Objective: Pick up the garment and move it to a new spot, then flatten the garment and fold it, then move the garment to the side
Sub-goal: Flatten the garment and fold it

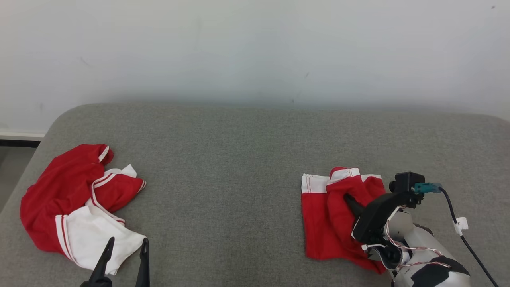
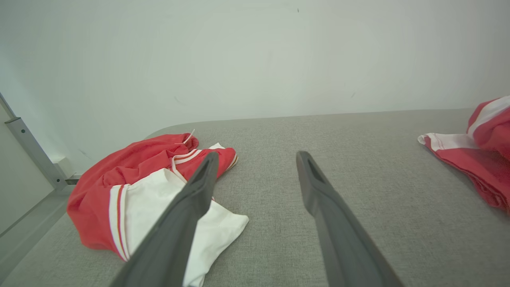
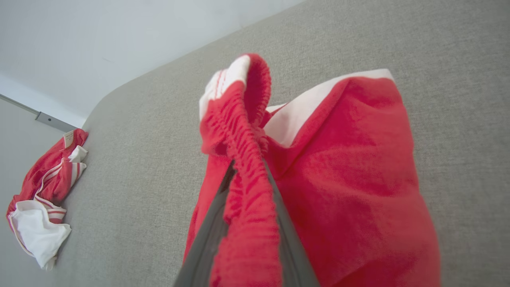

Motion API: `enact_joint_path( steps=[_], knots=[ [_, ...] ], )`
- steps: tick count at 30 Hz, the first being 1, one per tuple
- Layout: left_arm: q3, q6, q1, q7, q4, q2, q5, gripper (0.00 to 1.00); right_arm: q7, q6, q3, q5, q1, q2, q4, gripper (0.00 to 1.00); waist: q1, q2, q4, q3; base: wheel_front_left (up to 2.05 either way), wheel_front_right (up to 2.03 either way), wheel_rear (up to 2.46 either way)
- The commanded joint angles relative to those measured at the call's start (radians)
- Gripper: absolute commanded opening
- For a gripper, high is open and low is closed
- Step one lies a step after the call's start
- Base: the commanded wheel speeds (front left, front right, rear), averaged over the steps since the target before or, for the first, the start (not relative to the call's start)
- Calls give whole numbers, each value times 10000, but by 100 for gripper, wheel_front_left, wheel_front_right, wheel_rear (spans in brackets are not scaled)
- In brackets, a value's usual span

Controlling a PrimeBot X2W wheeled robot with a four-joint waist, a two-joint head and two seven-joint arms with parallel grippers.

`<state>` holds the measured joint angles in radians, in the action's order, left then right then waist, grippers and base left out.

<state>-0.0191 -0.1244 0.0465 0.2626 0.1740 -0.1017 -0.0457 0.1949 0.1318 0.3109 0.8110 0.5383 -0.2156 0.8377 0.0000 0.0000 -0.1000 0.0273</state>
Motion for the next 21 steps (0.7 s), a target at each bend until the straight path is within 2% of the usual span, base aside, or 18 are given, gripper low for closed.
enact_joint_path(
  steps=[1, 5, 6, 7, 8, 12, 17, 21],
  knots=[
    [31, -34, -133, 32, 36, 19, -31, 100, -276, -19, -76, -260, 251, 203, 356, 0, 0, 0, -219, -68, 0, 0, 0],
    [32, -45, -117, 32, 88, 36, -60, 100, -718, -19, -61, -952, 584, 420, 1380, 0, 0, 0, -343, -72, 0, 0, 0],
    [23, -47, -115, 32, 99, 32, -61, 100, -801, -19, -41, -1088, 664, 444, 1578, 20, 0, 0, -358, -71, 0, 0, 0],
    [0, -49, -115, 32, 103, 29, -69, 100, -881, -19, -44, -1154, 734, 499, 1729, 78, 0, 0, -367, -67, 0, 0, 0],
    [-39, -51, -103, 32, 103, 24, -74, 100, -953, -19, -45, -1194, 780, 564, 1833, 100, 0, 0, -363, -58, 0, 0, 0],
    [-191, -52, 44, 32, 85, -6, -87, 100, -1410, -19, 95, -1187, 793, 464, 1598, 100, 0, 0, -259, 32, 0, 0, 0],
    [-460, 31, 242, 32, -44, -40, -31, 100, -2119, -19, 246, -881, 442, -138, 666, 100, 0, 0, 0, 166, 0, 0, 0],
    [-661, 108, 419, 32, -198, -50, 21, 100, -3059, -19, 147, -797, 134, -875, -232, 100, 0, 0, 262, 210, 0, 0, 0]
  ],
)
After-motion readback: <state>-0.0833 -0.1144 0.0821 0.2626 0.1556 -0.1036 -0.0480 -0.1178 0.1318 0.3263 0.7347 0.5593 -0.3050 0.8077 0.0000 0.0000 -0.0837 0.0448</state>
